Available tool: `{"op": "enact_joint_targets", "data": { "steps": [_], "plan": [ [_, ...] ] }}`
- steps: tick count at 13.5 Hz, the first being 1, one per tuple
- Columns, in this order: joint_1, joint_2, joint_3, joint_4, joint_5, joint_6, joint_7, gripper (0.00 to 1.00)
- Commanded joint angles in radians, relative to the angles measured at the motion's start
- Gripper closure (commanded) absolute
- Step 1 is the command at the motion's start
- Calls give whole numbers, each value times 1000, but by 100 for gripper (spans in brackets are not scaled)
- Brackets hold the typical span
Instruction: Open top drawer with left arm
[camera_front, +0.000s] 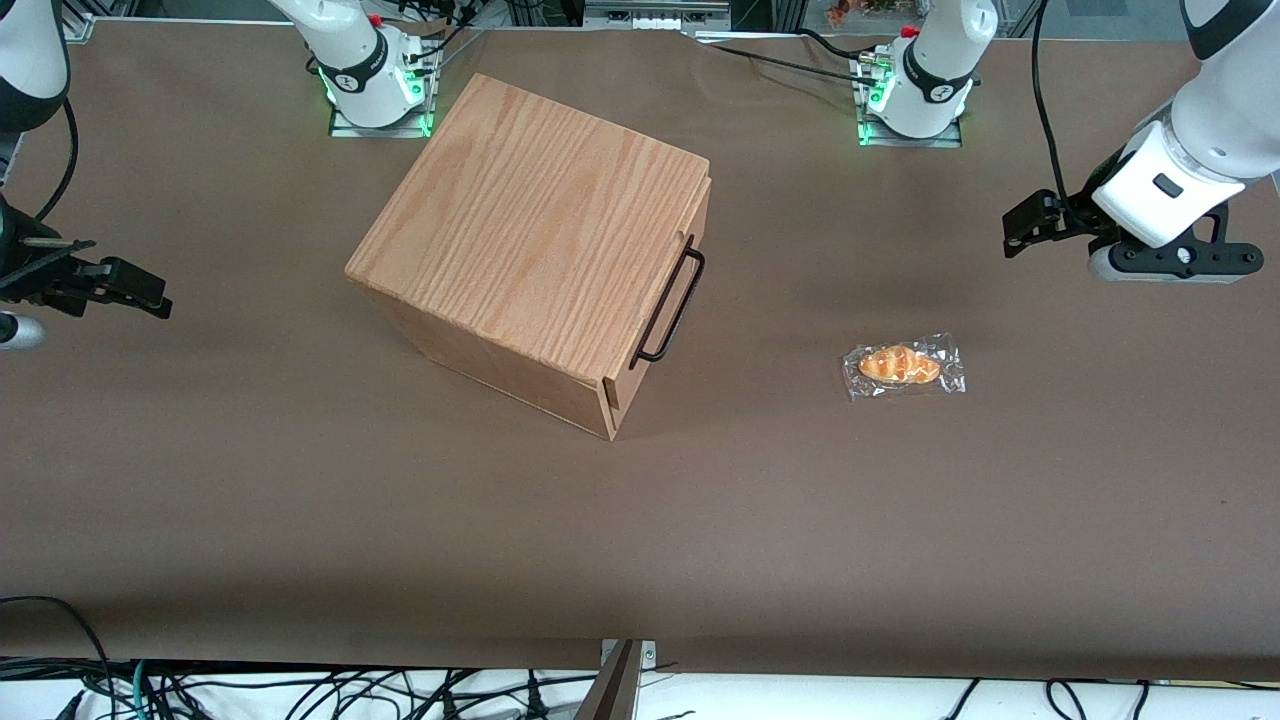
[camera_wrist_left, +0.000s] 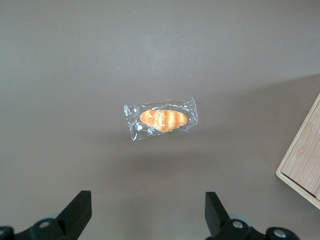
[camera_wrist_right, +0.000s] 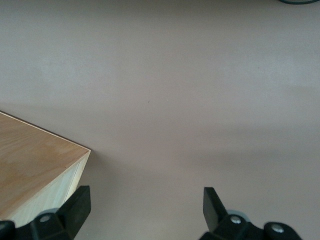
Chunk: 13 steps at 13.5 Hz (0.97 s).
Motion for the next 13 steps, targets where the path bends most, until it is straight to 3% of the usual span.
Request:
{"op": "enact_joint_targets", "data": {
  "steps": [1, 5, 8, 13],
  "plan": [
    [-6, 19, -1, 38, -12, -25, -2, 0],
    [-17, 31, -4, 38, -15, -28, -6, 0],
    [-61, 72, -6, 56, -137, -27, -8, 0],
    [-260, 245, -15, 207, -150, -22, -47, 0]
  ]
}}
